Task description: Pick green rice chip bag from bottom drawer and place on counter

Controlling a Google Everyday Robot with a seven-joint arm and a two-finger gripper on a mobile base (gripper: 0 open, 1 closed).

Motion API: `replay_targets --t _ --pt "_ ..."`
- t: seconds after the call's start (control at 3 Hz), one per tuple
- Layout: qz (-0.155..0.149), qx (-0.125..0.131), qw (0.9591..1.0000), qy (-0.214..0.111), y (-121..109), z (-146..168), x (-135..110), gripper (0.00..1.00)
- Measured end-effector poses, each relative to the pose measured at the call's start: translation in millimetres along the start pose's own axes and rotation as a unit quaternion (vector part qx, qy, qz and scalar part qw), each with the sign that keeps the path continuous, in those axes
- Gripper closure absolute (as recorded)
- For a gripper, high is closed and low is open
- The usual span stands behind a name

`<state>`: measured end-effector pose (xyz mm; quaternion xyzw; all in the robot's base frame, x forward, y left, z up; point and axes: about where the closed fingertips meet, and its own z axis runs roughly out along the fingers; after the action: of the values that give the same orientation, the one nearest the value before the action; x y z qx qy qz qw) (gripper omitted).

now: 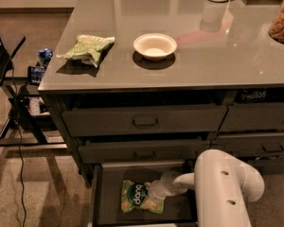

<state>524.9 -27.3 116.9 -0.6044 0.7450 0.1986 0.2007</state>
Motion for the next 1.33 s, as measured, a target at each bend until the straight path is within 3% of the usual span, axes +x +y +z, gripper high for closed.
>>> replay_targets --t 0.33,0.67,1.0,1.33 --pt "0.0 0.0 1.0 0.0 0.1 -0.3 -0.2 1.0" --pt "0.0 0.0 1.0 0.0 0.3 -4.1 -2.6 1.0" --pt "0.021 0.012 0.9997 0.006 -2.0 -18.0 -7.2 1.0" --pt "0.046 0.035 0.9981 0.018 -11.5 -59.7 -15.2 1.0"
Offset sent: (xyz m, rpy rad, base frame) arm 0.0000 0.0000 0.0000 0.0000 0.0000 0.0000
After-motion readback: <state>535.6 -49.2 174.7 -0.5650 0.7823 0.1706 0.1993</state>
